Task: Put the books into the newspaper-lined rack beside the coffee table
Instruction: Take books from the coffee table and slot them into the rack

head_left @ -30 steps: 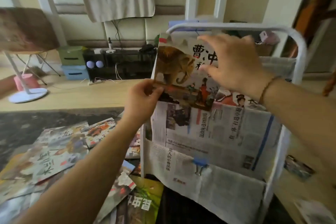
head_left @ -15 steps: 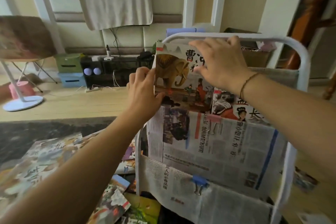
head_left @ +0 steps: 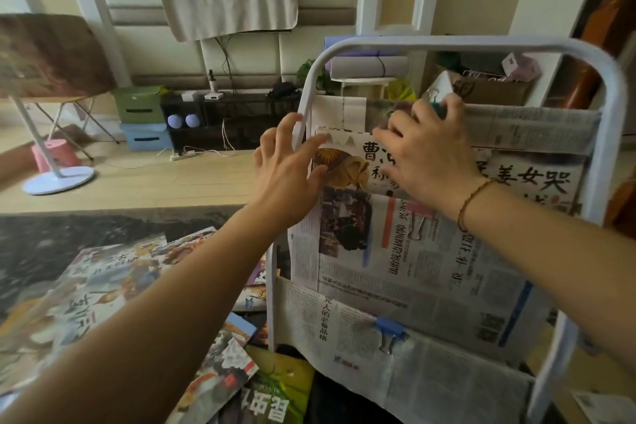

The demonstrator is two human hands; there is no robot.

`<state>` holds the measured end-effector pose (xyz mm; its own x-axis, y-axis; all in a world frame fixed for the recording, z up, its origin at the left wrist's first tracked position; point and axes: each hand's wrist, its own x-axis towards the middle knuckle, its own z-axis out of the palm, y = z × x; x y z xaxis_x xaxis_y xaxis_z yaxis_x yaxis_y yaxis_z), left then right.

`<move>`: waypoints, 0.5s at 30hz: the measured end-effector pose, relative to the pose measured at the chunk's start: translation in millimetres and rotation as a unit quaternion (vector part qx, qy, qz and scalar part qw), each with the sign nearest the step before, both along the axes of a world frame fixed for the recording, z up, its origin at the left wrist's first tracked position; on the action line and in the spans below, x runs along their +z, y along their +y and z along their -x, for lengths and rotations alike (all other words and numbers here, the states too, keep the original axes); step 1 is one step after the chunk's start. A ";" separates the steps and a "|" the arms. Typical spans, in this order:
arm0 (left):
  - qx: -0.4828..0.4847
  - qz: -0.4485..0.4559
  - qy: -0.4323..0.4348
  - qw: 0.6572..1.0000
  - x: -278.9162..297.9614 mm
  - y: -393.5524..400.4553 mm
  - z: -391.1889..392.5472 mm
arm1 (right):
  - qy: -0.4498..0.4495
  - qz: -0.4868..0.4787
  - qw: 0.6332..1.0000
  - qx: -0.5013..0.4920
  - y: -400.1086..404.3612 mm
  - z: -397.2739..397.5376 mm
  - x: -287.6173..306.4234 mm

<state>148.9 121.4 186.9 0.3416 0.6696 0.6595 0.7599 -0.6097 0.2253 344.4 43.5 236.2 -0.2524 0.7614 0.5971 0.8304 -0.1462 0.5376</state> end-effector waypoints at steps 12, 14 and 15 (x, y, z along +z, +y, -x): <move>0.066 0.166 0.056 0.982 -128.7 -73.5 160.4 | 0.130 -0.088 0.978 0.136 -35.9 31.5 -16.0; 0.093 0.242 0.127 0.957 -157.3 -99.2 193.4 | 0.229 -0.077 0.933 0.267 -58.9 67.3 -48.1; 0.106 0.275 0.154 0.943 -170.5 -112.2 207.2 | 0.281 -0.028 0.906 0.315 -67.8 89.0 -72.1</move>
